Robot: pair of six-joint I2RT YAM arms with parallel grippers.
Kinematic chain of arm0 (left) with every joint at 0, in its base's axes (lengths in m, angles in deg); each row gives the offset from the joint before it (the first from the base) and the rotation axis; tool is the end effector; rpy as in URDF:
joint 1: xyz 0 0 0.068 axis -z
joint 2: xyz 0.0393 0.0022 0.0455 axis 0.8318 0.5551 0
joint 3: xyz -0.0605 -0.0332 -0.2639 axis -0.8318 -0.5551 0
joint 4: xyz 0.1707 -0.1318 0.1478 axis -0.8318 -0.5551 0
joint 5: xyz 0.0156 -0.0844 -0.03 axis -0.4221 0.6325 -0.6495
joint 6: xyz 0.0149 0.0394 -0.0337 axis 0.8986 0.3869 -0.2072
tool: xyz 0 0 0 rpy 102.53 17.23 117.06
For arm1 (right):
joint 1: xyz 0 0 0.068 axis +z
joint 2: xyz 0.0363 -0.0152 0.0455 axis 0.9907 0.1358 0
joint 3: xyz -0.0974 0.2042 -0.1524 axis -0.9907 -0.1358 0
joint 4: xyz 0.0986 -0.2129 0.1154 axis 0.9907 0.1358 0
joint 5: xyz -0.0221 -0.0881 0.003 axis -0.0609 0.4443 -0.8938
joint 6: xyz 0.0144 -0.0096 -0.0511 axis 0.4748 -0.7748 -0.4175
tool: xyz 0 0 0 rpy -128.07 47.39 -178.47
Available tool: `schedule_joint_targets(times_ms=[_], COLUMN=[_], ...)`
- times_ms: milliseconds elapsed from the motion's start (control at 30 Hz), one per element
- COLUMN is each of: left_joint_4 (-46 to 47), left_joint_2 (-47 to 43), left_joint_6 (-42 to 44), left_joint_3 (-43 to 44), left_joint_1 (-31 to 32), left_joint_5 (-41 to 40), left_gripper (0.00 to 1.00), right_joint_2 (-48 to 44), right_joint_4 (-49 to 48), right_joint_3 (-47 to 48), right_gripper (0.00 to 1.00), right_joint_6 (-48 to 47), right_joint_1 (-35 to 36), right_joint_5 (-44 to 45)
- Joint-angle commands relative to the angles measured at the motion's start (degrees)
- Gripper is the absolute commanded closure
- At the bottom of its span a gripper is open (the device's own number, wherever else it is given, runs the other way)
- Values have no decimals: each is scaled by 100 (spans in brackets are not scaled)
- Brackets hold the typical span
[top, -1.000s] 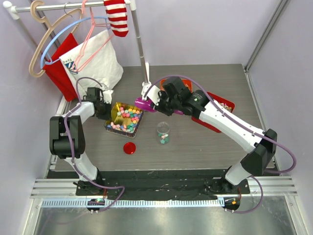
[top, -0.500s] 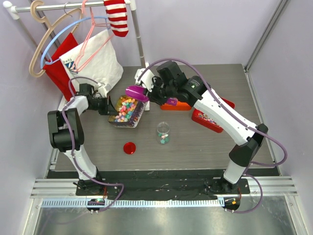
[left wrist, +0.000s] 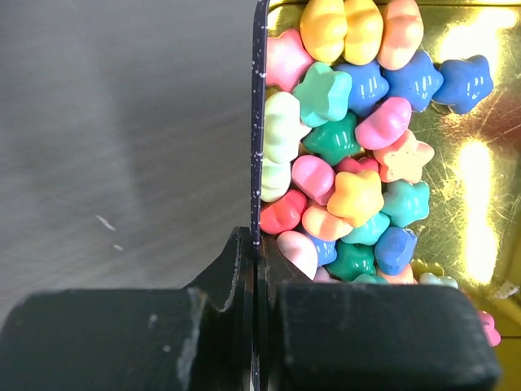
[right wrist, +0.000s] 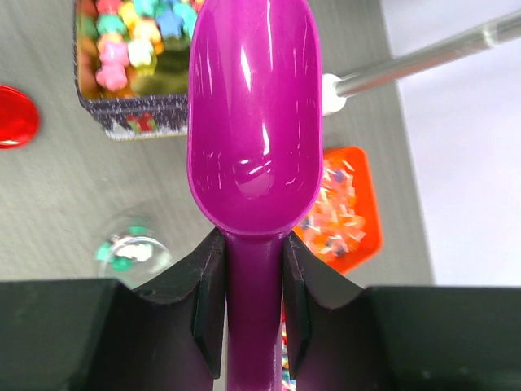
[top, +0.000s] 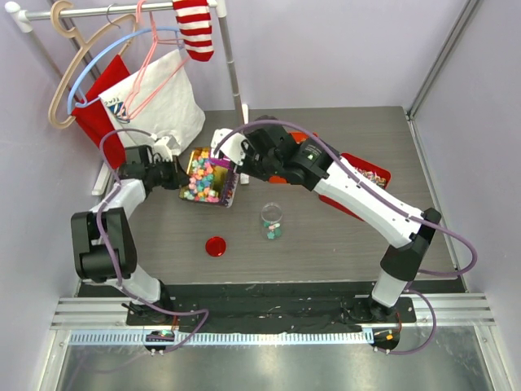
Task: Pack the candies
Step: Adjust the storage box at the center of the board.
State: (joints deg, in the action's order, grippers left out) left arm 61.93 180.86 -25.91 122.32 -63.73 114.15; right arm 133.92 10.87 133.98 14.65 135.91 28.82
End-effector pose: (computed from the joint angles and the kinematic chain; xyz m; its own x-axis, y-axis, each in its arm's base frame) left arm 0.3330 0.0206 0.2070 -0.7257 -0.1210 -0.6773 0.3179 0.8141 -0.4861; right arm 0.2230 0.2961 0.4236 0.0812 -0.7685 -0.6347 -0.8177 0.3127 -0.4832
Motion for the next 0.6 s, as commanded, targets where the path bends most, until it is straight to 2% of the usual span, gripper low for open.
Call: schedule_joint_targets(times_ms=[0, 133, 433, 567], left_joint_4=[1415, 1758, 1178, 985], left_joint_2=[-760, -1130, -1060, -1042], left_joint_6=[-247, -185, 376, 448], left_joint_3=[-148, -457, -466, -501], left_joint_1=[93, 199, 682, 744], left_joint_5=[-557, -1069, -2333, -2423], left_gripper=[100, 100, 100, 100], right_joint_2=[-30, 171, 629, 910], right_joint_4=[-317, -413, -809, -827], right_joint_3=[-47, -117, -468, -478], right_gripper=[99, 99, 99, 99], right_joint_6=[-658, -975, -1617, -1758], right_joint_1=[130, 245, 570, 693], right_joint_5=[1033, 1466, 2467, 2679])
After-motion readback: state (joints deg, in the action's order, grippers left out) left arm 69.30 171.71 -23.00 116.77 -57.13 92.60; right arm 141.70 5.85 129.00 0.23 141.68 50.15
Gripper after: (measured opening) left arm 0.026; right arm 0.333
